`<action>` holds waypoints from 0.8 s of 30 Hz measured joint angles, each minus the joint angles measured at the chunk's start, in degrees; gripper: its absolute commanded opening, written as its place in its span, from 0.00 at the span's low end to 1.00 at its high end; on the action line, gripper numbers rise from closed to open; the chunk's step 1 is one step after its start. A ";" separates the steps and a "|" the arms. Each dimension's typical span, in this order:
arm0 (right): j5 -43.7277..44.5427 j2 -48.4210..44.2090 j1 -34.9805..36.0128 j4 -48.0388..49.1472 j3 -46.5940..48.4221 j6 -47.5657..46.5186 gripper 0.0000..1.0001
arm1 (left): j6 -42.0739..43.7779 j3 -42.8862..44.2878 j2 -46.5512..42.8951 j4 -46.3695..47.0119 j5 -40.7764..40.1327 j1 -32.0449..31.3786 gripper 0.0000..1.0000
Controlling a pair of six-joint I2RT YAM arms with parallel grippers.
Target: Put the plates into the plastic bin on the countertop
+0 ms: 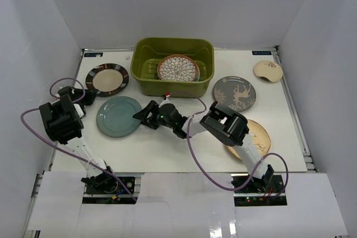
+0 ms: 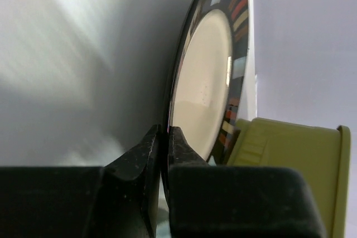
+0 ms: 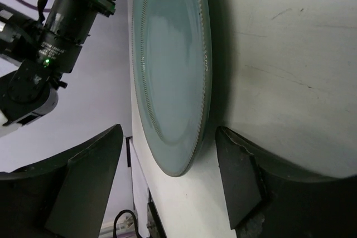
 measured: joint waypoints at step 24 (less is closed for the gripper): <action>-0.33 8.11 0.26 -2.58 9.46 6.08 0.11 | -3.89 -14.64 -44.13 -9.68 -1.27 -0.42 0.00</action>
